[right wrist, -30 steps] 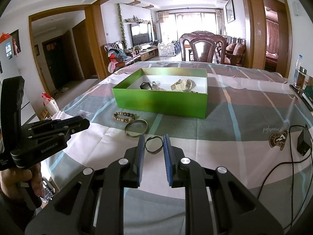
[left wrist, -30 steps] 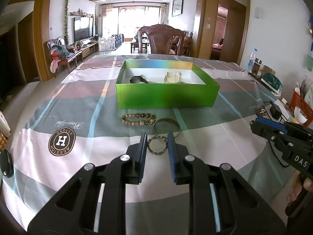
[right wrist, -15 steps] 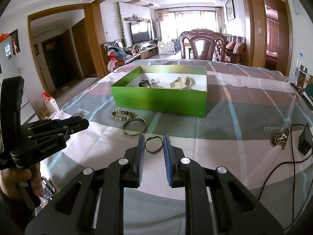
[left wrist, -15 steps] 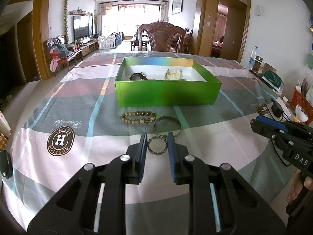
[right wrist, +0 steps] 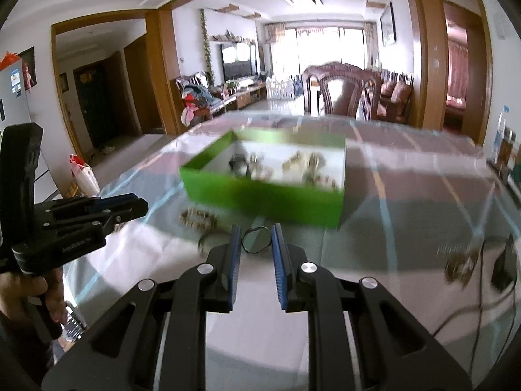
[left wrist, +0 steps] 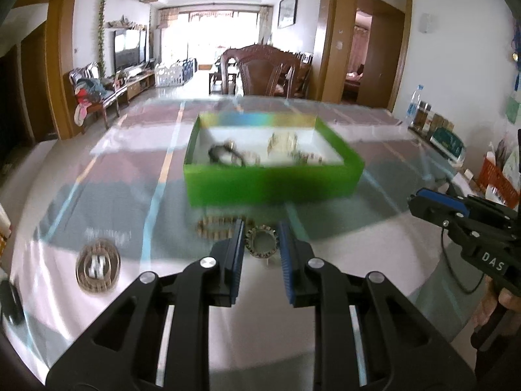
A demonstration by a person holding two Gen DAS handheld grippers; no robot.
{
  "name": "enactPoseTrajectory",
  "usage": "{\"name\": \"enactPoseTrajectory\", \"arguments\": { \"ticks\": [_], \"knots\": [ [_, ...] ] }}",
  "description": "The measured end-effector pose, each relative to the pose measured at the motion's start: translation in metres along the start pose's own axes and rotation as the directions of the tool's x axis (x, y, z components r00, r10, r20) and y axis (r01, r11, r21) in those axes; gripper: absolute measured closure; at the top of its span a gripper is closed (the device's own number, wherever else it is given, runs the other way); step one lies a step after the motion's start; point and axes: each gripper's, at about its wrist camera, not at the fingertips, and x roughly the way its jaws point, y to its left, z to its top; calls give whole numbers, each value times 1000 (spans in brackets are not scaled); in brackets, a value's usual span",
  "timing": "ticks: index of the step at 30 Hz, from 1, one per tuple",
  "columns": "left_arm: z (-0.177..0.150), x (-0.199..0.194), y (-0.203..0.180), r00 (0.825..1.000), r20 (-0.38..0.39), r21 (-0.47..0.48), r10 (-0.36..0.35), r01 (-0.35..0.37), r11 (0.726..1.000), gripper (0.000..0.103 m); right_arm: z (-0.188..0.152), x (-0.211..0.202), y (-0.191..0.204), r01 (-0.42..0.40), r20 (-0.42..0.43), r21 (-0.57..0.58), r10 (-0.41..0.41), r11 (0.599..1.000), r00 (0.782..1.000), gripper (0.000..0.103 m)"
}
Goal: Organize jewelry
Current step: 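Carry the ring and hair tie into the green box and open both tools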
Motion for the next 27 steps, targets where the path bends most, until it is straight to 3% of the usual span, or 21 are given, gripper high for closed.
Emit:
{"name": "enactPoseTrajectory", "arguments": {
  "ticks": [5,13,20,27],
  "knots": [
    [56,5,5,999,46,30,6,-7,1000,82,49,21,-15,40,42,-27,-38,999,998,84],
    [126,53,18,999,35,37,36,-37,999,82,103,74,-43,64,44,-8,-63,998,997,84],
    [139,122,33,997,-57,2,44,-44,999,82,112,136,-67,79,-27,34,-78,996,997,84],
    [123,183,55,983,-177,-41,49,-57,998,82,110,190,-87,101,-108,67,-94,993,990,84]
  ]
}}
